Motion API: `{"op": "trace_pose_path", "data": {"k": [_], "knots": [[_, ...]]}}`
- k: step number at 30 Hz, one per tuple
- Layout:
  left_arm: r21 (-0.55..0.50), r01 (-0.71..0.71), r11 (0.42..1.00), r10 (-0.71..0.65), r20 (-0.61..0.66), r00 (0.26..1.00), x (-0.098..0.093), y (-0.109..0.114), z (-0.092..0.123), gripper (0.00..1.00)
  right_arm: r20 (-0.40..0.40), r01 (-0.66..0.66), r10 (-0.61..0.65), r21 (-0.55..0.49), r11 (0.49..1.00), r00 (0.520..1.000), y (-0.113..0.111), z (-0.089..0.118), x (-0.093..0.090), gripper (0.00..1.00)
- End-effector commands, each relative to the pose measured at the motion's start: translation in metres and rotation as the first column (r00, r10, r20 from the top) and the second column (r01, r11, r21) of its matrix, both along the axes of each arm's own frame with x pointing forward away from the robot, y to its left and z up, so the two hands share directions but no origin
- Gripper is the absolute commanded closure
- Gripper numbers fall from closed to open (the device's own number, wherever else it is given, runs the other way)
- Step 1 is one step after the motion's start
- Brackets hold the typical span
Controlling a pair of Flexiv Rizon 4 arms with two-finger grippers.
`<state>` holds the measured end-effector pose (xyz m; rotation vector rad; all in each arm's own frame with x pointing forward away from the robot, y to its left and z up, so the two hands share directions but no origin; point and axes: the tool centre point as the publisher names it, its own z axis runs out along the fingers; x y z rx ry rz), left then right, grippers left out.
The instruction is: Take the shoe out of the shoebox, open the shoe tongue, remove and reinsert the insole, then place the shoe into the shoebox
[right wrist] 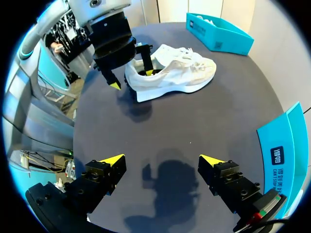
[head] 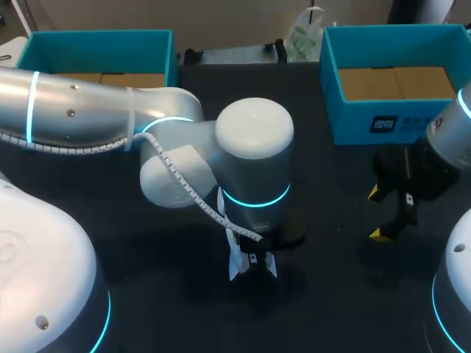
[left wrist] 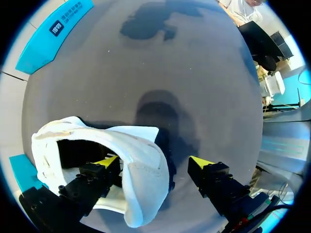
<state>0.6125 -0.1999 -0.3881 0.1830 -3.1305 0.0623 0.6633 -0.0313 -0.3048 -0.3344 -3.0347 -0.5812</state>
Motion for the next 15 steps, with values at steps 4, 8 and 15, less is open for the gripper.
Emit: {"op": "trace_pose_path", "data": {"k": [4,8,15], "knots": [[-0.006,0.001,1.0,-0.001,-0.011,1.0,0.0001,0.0025,-0.0049,0.25,0.001,0.001,-0.001,-0.001,1.0,1.0,0.0,0.0002,-0.0011,0.0],[0.003,0.007,1.0,-0.007,-0.011,1.0,0.0002,0.0024,-0.0071,0.27,0.001,0.001,-0.001,-0.001,1.0,1.0,0.0,0.0002,-0.0011,0.0],[0.007,0.007,1.0,-0.007,-0.007,1.0,0.0001,0.002,-0.0083,0.47,0.001,0.001,-0.001,-0.001,1.0,1.0,0.0,0.0002,-0.0011,0.0]]}}
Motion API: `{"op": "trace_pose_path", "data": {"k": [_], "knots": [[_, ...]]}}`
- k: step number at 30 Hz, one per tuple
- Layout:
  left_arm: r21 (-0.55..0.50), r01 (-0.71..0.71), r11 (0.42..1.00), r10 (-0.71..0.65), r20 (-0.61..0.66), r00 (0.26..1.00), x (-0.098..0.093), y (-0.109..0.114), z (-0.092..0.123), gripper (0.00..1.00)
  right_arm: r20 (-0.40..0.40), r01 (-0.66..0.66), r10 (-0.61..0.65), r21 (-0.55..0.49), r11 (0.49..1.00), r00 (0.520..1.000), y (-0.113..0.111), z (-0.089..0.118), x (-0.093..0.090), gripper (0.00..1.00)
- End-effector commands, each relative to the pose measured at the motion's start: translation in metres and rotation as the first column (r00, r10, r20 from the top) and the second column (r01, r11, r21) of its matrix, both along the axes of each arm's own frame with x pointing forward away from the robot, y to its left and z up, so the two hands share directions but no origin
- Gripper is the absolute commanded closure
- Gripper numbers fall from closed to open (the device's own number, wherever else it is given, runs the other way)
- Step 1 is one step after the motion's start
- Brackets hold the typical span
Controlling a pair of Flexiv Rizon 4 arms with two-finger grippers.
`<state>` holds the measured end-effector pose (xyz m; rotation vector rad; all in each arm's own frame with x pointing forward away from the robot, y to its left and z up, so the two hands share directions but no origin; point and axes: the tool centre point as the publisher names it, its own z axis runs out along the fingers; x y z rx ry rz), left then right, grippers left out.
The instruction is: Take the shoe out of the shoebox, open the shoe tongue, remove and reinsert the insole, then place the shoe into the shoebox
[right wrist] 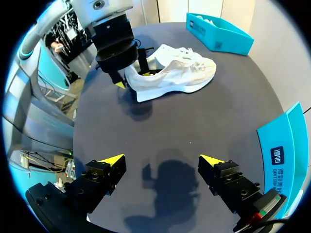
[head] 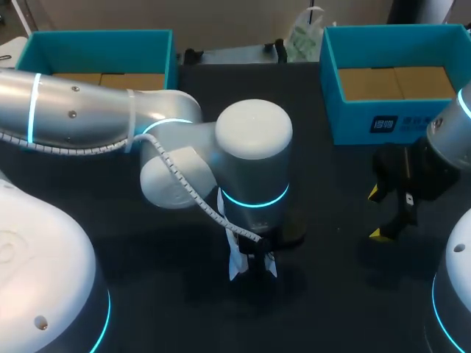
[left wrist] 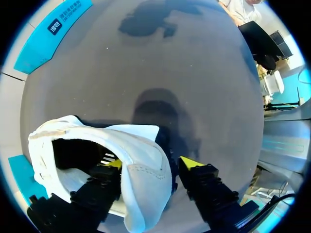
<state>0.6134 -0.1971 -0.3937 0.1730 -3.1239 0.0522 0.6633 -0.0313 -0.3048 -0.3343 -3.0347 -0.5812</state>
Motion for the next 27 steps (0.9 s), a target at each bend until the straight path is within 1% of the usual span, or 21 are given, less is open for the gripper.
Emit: {"op": "trace_pose_path", "data": {"k": [1,3,5,6,7,8,13,17,20,22,24,25,27], "knots": [[0.002,0.002,1.0,-0.002,0.0,1.0,-0.001,-0.001,-0.003,0.5,0.001,0.001,-0.001,-0.001,1.0,1.0,0.0,0.0,-0.001,0.0],[0.01,0.004,1.0,-0.004,-0.002,1.0,-0.001,-0.001,-0.005,0.55,0.001,0.001,-0.001,-0.001,1.0,1.0,0.0,0.0,-0.001,0.0],[0.024,0.002,1.0,-0.002,-0.011,1.0,-0.001,-0.001,-0.006,0.64,0.001,0.001,-0.001,-0.001,1.0,1.0,0.0,0.0,-0.001,0.0],[0.027,0.003,1.0,-0.002,-0.015,1.0,0.0,-0.001,-0.007,0.75,0.001,0.001,-0.001,-0.001,1.0,1.0,0.0,0.0,-0.001,0.0],[0.03,0.001,1.0,-0.001,-0.018,1.0,0.0,-0.001,-0.007,0.96,0.001,0.001,-0.001,-0.001,1.0,1.0,0.0,0.0,-0.001,0.0],[0.032,0.001,0.999,-0.001,-0.02,1.0,0.0,-0.001,-0.008,1.0,0.001,0.001,-0.001,-0.001,1.0,1.0,0.0,0.0,-0.001,0.0],[0.043,-0.005,0.999,0.006,-0.022,1.0,0.002,0.002,-0.006,1.0,0.001,0.001,-0.001,-0.001,1.0,1.0,0.0,0.0,-0.001,0.0],[0.035,-0.012,0.999,0.012,-0.014,1.0,0.006,0.007,0.003,1.0,0.001,0.001,-0.001,-0.001,1.0,1.0,0.0,0.0,-0.001,0.0],[0.028,-0.005,1.0,0.005,-0.01,1.0,0.014,0.011,0.016,1.0,0.001,0.001,-0.001,-0.001,1.0,1.0,0.0,0.0,-0.001,0.0],[0.022,0.021,1.0,-0.02,-0.026,0.999,0.023,0.013,0.027,1.0,0.001,0.001,-0.001,-0.001,1.0,1.0,0.0,0.0,-0.001,0.0],[0.026,0.047,0.999,-0.046,-0.06,0.997,0.036,0.015,0.041,1.0,0.001,0.001,-0.001,-0.001,1.0,1.0,0.0,0.0,-0.001,0.0],[0.008,0.06,0.998,-0.06,-0.073,0.996,0.041,0.016,0.048,1.0,0.001,0.001,-0.001,-0.001,1.0,1.0,0.0,0.0,-0.001,0.0],[0.016,0.08,0.997,-0.077,-0.133,0.988,0.051,0.019,0.064,1.0,0.001,0.001,-0.001,-0.001,1.0,1.0,0.0,0.0,-0.001,0.0]]}}
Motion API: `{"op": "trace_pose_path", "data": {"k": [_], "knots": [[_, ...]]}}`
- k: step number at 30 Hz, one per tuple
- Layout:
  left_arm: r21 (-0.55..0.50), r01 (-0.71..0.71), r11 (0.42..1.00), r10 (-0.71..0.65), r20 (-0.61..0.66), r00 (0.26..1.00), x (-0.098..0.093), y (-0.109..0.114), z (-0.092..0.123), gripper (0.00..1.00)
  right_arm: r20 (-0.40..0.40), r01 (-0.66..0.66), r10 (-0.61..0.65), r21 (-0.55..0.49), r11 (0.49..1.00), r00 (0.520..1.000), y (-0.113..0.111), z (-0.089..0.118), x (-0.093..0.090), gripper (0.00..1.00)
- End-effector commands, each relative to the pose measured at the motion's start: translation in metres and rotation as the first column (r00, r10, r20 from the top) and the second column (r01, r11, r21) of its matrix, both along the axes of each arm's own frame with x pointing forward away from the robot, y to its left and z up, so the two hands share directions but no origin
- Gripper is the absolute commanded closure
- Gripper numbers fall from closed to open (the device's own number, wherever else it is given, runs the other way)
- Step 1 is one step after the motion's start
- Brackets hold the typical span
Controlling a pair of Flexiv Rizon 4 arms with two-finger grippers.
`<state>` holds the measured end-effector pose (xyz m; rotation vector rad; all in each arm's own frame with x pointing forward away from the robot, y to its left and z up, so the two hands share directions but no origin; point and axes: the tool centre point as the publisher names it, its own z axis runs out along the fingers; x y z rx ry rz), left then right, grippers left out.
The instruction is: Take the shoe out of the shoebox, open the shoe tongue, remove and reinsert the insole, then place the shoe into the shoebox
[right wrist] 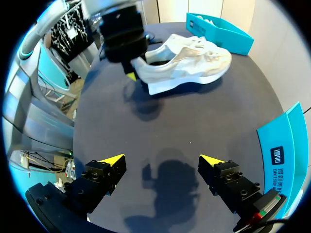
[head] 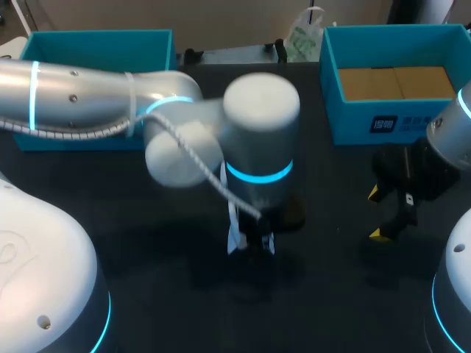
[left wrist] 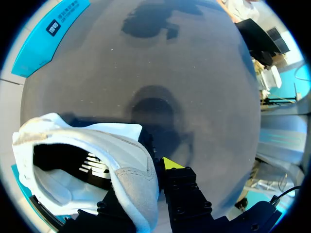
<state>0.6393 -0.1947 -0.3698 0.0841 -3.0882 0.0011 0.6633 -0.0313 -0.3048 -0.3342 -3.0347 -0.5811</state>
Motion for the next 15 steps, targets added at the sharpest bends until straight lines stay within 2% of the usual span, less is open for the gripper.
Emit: {"op": "trace_pose_path", "data": {"k": [1,3,8,15], "knots": [[-0.012,0.005,1.0,-0.006,-0.11,0.994,0.03,0.018,0.048,1.0,0.001,0.001,-0.001,-0.001,1.0,1.0,0.0,0.0,-0.001,0.0],[0.011,0.013,1.0,-0.012,-0.135,0.991,0.036,0.02,0.062,1.0,0.001,0.001,-0.001,-0.001,1.0,1.0,0.0,0.0,-0.001,0.0],[-0.006,0.04,0.999,-0.04,-0.157,0.987,0.049,0.035,0.099,1.0,0.001,0.001,-0.001,-0.001,1.0,1.0,0.0,0.0,-0.001,0.0],[-0.006,0.029,1.0,-0.03,-0.158,0.987,0.084,0.052,0.133,1.0,0.001,0.001,-0.001,-0.001,1.0,1.0,0.0,0.0,-0.001,0.0]]}}
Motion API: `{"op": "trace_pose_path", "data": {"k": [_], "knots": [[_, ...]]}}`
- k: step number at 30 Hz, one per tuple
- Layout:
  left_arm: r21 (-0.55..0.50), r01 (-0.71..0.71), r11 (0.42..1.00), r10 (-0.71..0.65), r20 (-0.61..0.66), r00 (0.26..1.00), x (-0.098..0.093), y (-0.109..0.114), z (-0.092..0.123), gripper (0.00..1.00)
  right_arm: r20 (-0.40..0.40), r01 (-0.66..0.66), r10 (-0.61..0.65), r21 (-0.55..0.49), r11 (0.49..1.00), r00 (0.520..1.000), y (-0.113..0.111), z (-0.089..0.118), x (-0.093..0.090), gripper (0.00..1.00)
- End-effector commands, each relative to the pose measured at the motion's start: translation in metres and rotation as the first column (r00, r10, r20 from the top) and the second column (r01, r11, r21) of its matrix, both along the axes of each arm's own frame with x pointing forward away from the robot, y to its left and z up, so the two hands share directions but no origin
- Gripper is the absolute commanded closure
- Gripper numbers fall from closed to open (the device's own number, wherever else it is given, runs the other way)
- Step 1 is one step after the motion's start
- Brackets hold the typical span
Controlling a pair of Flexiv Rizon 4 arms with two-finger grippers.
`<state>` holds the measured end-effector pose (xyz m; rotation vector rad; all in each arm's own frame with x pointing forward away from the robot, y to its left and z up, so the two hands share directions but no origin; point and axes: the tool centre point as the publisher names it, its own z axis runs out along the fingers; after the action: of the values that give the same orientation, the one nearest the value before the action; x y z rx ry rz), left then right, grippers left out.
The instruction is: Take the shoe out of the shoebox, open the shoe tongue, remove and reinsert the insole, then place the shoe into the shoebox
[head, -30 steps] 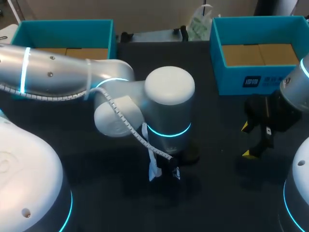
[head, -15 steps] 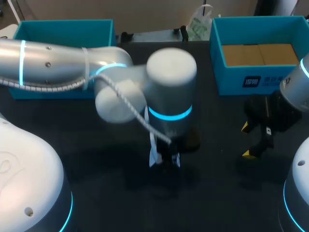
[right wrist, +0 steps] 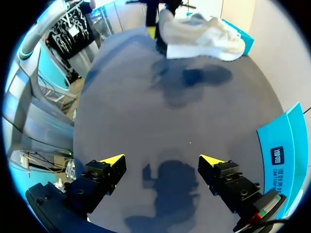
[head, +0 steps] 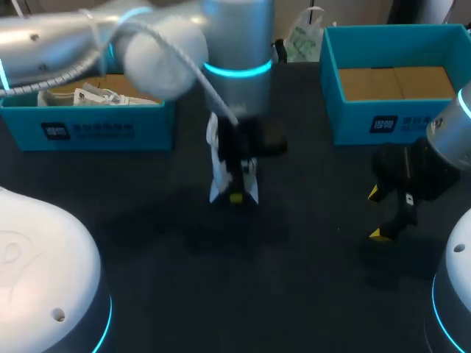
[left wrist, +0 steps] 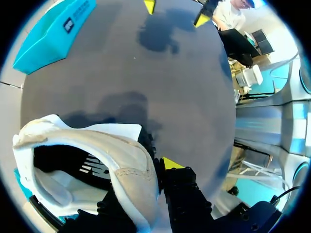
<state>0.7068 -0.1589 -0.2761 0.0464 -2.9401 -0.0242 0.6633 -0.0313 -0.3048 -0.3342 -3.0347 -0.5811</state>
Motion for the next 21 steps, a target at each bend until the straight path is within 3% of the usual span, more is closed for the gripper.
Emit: {"op": "trace_pose_path", "data": {"k": [1,6,12,21], "knots": [[-0.014,0.01,1.0,-0.01,-0.009,1.0,0.02,0.018,0.043,1.0,0.001,0.001,-0.001,-0.001,1.0,1.0,0.0,0.0,-0.001,0.0],[-0.008,0.043,0.999,-0.043,0.011,0.999,0.038,0.027,0.071,1.0,0.001,0.001,-0.001,-0.001,1.0,1.0,0.0,0.0,-0.001,0.0],[0.019,-0.007,1.0,0.007,0.008,1.0,0.078,0.044,0.109,1.0,0.001,0.001,-0.001,-0.001,1.0,1.0,0.0,0.0,-0.001,0.0],[0.019,-0.007,1.0,0.007,0.008,1.0,0.078,0.044,0.109,1.0,0.001,0.001,-0.001,-0.001,1.0,1.0,0.0,0.0,-0.001,0.0]]}}
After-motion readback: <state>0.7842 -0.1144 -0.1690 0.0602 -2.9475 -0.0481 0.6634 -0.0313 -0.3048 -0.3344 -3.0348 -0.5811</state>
